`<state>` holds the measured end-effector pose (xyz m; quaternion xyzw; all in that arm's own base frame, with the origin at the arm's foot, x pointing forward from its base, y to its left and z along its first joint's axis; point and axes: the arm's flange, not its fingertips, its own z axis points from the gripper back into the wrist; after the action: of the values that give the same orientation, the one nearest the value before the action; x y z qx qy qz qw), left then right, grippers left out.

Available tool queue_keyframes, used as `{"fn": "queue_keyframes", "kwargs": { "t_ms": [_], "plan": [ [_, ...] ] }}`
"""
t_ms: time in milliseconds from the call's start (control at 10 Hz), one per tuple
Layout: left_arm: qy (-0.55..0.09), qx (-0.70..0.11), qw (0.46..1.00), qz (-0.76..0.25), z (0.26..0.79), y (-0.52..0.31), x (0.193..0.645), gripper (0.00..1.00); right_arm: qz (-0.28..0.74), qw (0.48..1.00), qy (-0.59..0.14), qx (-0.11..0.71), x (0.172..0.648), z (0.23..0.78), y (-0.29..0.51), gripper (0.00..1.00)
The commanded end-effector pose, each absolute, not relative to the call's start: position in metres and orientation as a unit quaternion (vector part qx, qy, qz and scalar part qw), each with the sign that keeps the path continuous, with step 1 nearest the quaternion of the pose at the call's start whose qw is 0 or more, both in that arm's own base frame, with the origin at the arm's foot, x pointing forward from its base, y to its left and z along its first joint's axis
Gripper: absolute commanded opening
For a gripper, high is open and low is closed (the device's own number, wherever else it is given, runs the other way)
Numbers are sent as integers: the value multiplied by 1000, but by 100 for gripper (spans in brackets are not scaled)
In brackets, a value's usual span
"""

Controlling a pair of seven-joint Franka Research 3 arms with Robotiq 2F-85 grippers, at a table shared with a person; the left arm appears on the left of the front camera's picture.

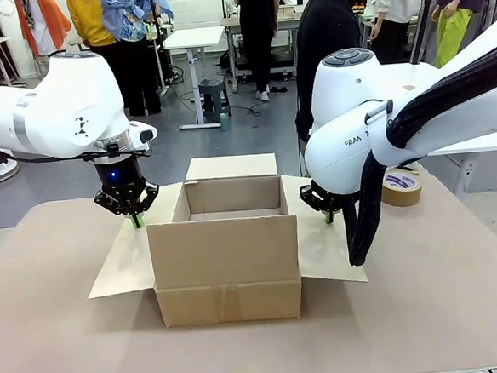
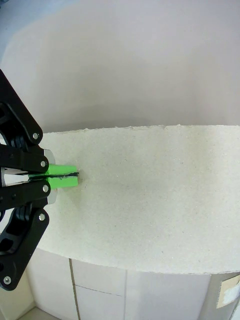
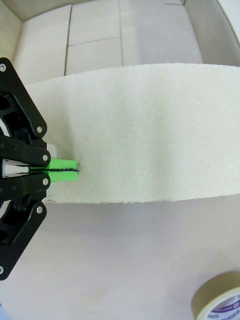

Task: Wrap the clocks to prevent damage.
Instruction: Once the human has placed the objects inside and stepped back, release both hands from the side flaps of the Package Box.

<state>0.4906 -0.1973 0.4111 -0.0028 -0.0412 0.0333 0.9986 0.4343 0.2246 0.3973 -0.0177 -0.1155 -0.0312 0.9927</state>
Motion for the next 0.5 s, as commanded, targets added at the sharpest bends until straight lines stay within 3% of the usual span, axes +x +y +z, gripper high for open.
{"fn": "queue_keyframes", "kwargs": {
  "t_ms": [0, 400],
  "plan": [
    [-40, -3, 999, 36, 410, -197, 491, 0, -32, 993, -116, -18, 434, 397, 224, 1],
    [-40, -3, 999, 36, 410, -197, 491, 0, -32, 993, -116, -18, 434, 397, 224, 1]
  ]
}}
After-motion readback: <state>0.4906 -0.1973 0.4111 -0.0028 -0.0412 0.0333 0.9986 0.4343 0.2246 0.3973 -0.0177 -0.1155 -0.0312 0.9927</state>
